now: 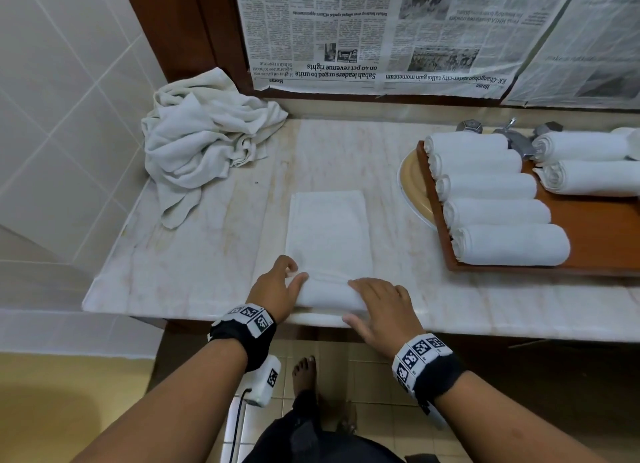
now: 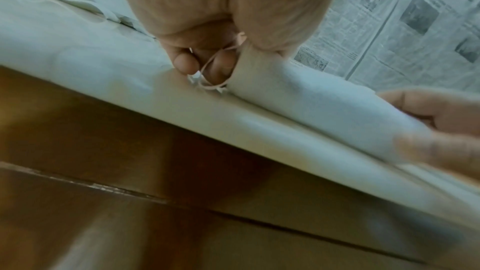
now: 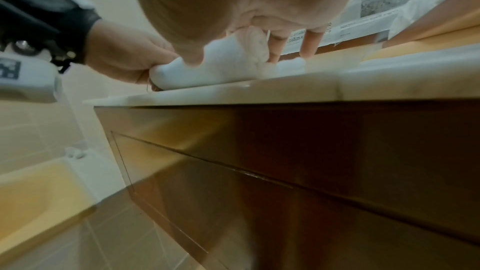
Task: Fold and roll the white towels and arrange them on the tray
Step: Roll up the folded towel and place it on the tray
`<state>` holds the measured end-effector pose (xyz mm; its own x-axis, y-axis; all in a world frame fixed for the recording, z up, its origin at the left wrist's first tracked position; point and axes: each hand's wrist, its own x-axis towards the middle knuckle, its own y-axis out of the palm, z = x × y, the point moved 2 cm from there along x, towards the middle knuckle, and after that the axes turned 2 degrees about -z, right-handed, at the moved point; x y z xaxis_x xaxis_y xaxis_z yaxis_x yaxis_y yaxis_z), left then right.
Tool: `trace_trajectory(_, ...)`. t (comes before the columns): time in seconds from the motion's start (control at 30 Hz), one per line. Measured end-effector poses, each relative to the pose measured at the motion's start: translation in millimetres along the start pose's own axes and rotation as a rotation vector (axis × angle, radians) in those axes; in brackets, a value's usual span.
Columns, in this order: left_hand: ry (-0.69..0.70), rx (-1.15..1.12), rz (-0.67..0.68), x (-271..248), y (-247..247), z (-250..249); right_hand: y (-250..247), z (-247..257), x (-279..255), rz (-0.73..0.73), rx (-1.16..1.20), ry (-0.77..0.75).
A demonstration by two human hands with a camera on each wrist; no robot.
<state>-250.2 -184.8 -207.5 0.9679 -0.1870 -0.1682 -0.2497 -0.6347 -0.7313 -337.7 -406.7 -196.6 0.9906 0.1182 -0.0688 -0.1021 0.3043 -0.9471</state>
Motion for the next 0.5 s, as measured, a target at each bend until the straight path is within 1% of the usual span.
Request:
trace_trajectory(0.1, -0.061, 0.020, 0.004, 0.4, -1.3, -3.1, 0.9, -2.5, 4.2, -0.006, -0.018, 0.015)
trace_trajectory(0.13, -0.067, 0.041, -0.006, 0.0, -2.0, -4.2, -0.4, -1.8, 7.1, 0.002, -0.016, 0.023)
trace_trajectory(0.17, -0.045, 0.098, -0.027, -0.5, -2.6, -6.0, -3.0, -1.2, 10.3, 0.021, -0.018, 0.037)
trace_trajectory(0.2, 0.018, 0.194, -0.065, -1.3, -3.3, -8.8, -4.6, -1.9, 13.7, 0.044, -0.024, 0.052)
trace_trajectory(0.27, 0.227, 0.392, -0.124, -6.3, -1.1, -16.3, -8.3, -2.5, 18.9, 0.075, -0.026, 0.063)
trace_trajectory(0.33, 0.425, 0.532, -0.135, -10.8, 5.4, -14.0, -10.8, -3.2, 22.9, 0.098, -0.032, 0.067)
trace_trajectory(0.37, 0.479, 0.572, -0.116, -12.0, 7.7, -9.5, -12.1, -3.3, 24.6, 0.103, -0.039, 0.071)
trace_trajectory(0.43, 0.512, 0.598, -0.110, -13.3, 6.4, -3.4, -12.8, -1.2, 27.5, 0.116, -0.060, 0.080)
trace_trajectory(0.5, 0.469, 0.561, -0.138, -13.1, 0.8, -4.2, -11.8, 1.8, 29.6, 0.128, -0.110, 0.106)
